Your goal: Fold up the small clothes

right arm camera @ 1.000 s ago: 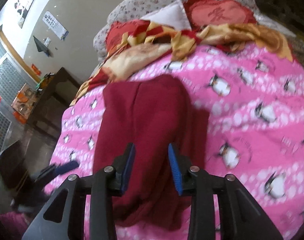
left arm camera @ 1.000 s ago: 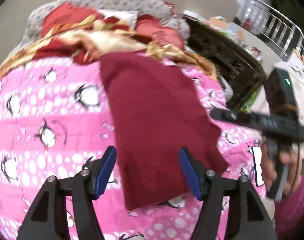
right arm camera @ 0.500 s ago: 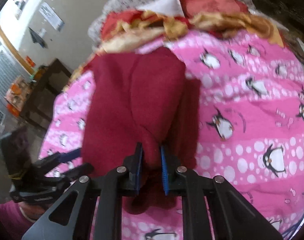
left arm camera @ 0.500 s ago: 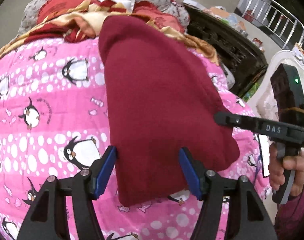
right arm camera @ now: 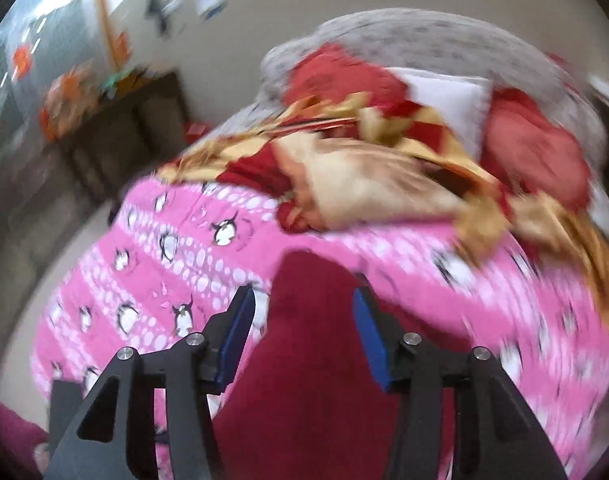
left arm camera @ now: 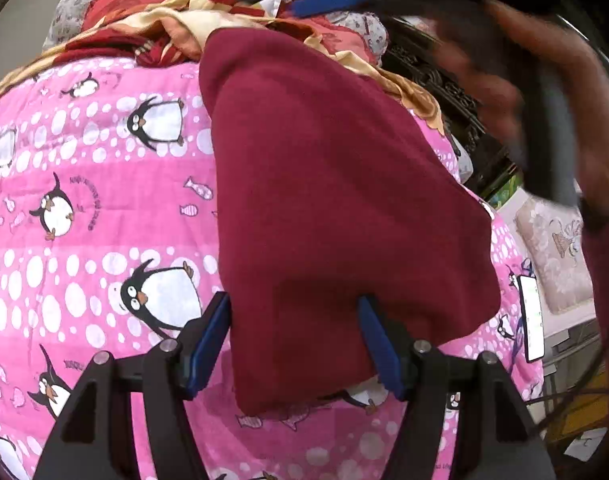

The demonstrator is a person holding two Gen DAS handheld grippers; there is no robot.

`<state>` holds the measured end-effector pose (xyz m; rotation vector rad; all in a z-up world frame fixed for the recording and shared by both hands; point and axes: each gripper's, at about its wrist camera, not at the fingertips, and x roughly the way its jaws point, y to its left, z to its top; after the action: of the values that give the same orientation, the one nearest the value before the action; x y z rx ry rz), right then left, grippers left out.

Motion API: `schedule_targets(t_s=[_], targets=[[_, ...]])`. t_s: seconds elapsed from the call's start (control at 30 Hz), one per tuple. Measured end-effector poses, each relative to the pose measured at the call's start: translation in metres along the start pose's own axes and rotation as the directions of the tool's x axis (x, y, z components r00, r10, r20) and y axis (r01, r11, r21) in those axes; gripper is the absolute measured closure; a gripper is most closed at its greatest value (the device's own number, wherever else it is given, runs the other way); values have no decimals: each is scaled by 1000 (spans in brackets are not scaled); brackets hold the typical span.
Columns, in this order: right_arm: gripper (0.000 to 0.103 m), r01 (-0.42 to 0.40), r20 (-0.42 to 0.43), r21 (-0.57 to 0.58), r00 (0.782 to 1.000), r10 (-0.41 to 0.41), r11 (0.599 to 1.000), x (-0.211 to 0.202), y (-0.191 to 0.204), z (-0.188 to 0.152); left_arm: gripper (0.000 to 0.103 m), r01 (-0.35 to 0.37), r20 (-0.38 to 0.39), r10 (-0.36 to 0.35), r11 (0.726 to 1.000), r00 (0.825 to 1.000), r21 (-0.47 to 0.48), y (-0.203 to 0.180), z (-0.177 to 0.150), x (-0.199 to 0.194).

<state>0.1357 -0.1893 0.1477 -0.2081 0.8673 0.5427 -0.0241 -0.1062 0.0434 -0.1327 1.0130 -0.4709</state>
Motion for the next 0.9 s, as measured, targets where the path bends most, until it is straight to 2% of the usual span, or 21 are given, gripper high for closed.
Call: schedule_targets(t_s=[0.07, 0.1, 0.13, 0.17, 0.23, 0.27, 0.33, 0.4, 0.5, 0.57, 0.67, 0.77, 0.9], targets=[[49, 22, -79, -57, 997, -27, 998, 26, 7, 7, 34, 4, -5, -4, 1000, 1000, -6, 2, 1, 2], [58, 32, -124, -87, 991, -43, 996, 41, 11, 9, 34, 5, -8, -5, 1000, 1000, -7, 3, 2, 4], [88, 58, -131, -104, 989, -72, 993, 47, 12, 7, 34, 6, -9, -6, 1000, 1000, -8, 4, 2, 5], [96, 90, -116, -96, 988, -101, 991, 49, 8, 6, 34, 7, -7, -7, 1000, 1000, -10, 5, 3, 6], [96, 69, -73, 7, 995, -68, 998, 46, -8, 5, 34, 11, -12, -11, 1000, 1000, -21, 8, 6, 8], [97, 83, -68, 40, 995, -80, 996, 50, -15, 3, 34, 9, -16, -10, 1000, 1000, -26, 9, 6, 10], [97, 169, -96, 60, 982, -163, 984, 70, -26, -8, 34, 7, -25, -8, 999, 1000, -37, 12, 8, 13], [97, 153, -78, 108, 986, -145, 982, 72, -32, -16, 34, 2, -31, -3, 999, 1000, -36, 11, 9, 15], [95, 74, -3, 180, 997, -75, 981, 40, -37, -22, 34, -9, -33, 8, 1000, 999, -15, 8, 10, 18], [90, 33, 32, 214, 999, -41, 976, 12, -36, -28, 34, -9, -36, 9, 1000, 999, -20, 7, 11, 20], [86, 5, 71, 192, 997, -19, 981, -29, -29, -46, 34, -12, -37, 11, 1000, 999, -17, 5, 11, 21], [84, 3, 75, 202, 997, -19, 979, -52, -25, -73, 34, -15, -34, 14, 1000, 999, -12, 3, 10, 20], [84, 4, 26, 241, 1000, -11, 970, -60, -25, -122, 34, -29, -31, 28, 1000, 999, -5, -1, 10, 19]])
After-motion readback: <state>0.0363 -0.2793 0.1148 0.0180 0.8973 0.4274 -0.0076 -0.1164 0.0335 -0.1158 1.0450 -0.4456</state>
